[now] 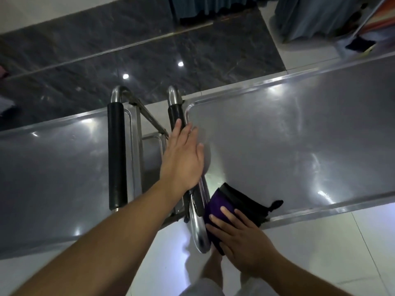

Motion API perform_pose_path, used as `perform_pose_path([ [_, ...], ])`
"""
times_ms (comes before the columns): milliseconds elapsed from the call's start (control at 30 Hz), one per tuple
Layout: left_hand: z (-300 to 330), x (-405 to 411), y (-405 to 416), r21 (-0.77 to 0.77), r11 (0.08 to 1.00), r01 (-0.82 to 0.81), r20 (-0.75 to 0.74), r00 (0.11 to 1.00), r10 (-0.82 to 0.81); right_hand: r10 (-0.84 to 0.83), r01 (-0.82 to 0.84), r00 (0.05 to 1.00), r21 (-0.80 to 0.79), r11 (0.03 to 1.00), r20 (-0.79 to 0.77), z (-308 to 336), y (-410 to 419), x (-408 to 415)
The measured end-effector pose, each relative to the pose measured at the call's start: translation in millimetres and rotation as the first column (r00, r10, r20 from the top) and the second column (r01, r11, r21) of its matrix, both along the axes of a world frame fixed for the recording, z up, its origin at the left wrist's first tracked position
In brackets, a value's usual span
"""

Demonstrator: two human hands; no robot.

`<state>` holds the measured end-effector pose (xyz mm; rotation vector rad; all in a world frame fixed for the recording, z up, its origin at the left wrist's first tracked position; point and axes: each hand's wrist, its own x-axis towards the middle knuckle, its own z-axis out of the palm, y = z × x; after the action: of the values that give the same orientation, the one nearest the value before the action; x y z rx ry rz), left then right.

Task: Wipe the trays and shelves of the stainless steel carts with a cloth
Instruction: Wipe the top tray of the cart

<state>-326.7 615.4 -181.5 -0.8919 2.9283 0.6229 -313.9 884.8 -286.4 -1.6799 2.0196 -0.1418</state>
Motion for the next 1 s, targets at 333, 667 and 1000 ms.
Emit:
perform_pose_path([
  [333,0,1,1,-0.051,0.998,0.026,-0.071,0.997,-0.029,-0.127,0.126,0.992,-0.052,0.991,-0.026,9,-141,-79],
  [667,-2,0,2,-0.030,1.000,-0.008,-0.051,0.999,0.006,-0.185,0.193,0.977,0.074,0.978,-0.109,14,-270,-193],
  [1000,-1,-4,5,-0.028,0.999,-0.046,0.011,0.999,0.046,-0.182,0.186,0.980,0.045,0.982,-0.077,3,-248,-202],
])
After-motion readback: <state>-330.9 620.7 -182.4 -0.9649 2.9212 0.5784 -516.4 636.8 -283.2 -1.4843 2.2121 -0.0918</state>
